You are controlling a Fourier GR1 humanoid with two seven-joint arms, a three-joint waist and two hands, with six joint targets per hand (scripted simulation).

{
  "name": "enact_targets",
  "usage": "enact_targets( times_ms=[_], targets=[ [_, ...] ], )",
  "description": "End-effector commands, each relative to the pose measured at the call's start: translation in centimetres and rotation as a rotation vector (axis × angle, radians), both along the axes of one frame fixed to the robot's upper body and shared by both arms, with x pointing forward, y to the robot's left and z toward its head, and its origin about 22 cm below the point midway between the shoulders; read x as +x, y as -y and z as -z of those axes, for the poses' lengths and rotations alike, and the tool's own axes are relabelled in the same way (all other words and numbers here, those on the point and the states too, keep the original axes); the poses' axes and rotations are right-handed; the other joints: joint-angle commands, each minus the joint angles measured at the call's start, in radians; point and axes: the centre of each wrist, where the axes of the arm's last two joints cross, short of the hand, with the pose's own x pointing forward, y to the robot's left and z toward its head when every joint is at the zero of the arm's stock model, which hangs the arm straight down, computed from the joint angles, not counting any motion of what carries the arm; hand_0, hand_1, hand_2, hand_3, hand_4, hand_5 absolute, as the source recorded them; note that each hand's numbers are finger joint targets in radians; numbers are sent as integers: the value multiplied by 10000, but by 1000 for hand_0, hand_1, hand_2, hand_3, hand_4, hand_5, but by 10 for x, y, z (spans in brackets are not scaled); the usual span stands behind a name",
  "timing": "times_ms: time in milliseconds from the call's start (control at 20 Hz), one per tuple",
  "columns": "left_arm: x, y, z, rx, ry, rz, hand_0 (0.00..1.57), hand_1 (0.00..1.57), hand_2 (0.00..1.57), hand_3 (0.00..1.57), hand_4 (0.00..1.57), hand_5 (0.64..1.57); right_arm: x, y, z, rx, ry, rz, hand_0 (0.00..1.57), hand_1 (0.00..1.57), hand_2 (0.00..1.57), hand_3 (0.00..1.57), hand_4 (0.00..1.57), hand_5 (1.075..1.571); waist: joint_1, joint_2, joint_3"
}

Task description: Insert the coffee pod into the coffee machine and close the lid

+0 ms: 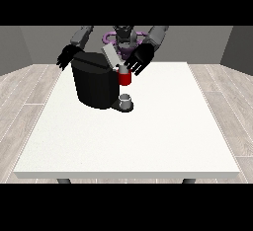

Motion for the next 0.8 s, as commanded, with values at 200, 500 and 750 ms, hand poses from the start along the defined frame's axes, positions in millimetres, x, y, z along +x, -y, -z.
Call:
enact_targets(
  times_ms=[200,500,750],
  targets=[
    [0,0,-1,470,-96,57,1056,1056,1108,937,393,1571,-6,2,13,-7,-186,-4,0,0,0,0,463,1571,106,-194,-11],
    [-3,-23,-12,515,644,122,1064,1064,1117,952,360,1571,1,-7,-6,126,584,89,0,0,0,0,447,1571,112,307,-13],
    [-2,-16,7,1406,-369,563,0,0,378,112,0,1571,-1,-12,-5,122,-73,64,0,0,0,0,375,1571,59,-93,-15]
  ],
)
